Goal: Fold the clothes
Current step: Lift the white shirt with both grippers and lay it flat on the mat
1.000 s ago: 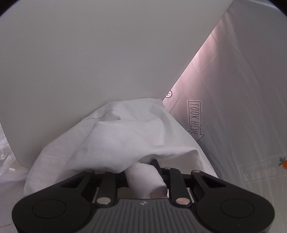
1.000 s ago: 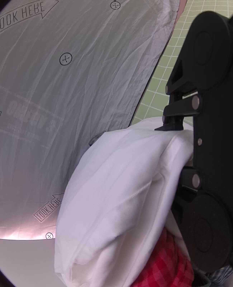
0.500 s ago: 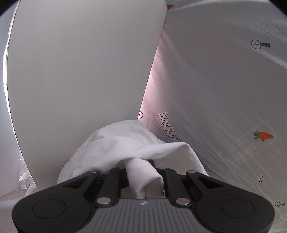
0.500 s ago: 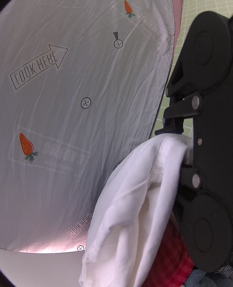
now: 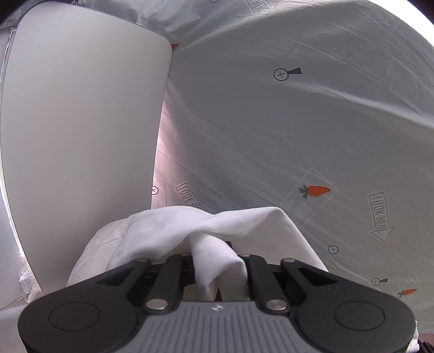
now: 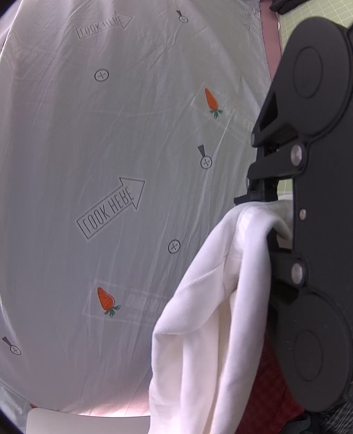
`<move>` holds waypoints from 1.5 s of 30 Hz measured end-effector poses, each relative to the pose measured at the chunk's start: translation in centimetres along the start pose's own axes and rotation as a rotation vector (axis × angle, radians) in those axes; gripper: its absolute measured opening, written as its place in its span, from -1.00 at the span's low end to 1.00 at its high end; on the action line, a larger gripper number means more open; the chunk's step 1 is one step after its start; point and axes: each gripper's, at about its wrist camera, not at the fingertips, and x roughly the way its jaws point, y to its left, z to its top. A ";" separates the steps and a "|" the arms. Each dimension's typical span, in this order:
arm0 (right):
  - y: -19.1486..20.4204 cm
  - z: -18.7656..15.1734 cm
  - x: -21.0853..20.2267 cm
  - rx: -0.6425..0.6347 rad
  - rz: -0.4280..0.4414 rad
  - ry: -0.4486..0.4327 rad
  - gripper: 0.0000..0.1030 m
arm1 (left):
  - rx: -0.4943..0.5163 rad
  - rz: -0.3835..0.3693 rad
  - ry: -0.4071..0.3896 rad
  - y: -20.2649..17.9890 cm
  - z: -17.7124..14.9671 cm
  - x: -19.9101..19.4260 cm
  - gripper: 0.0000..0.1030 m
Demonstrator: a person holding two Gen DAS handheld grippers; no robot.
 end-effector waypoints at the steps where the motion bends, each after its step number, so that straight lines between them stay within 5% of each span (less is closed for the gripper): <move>1: -0.9 -0.3 -0.5 0.007 -0.012 -0.001 -0.75 | 0.008 -0.013 -0.001 -0.7 -0.3 -0.5 -0.80; 16: -15.1 -4.5 -7.7 0.103 -0.170 -0.010 -0.75 | 0.077 -0.101 0.055 -13.6 -8.3 -8.3 -0.80; 24: -27.4 -7.3 -9.7 0.143 -0.179 0.008 -0.75 | 0.070 -0.106 0.137 -24.2 -15.4 -11.7 -0.79; 33: -43.8 -12.7 -12.2 0.151 -0.311 0.013 -0.75 | 0.155 -0.233 0.329 -36.2 -27.2 -14.0 -0.77; 38: -49.9 -17.1 -12.7 0.097 -0.376 0.117 -0.74 | 0.282 -0.230 0.432 -39.0 -32.9 -14.7 -0.74; 45: -50.5 -25.0 -12.4 0.107 -0.325 0.334 -0.60 | 0.306 -0.191 0.629 -36.3 -38.2 -14.0 -0.57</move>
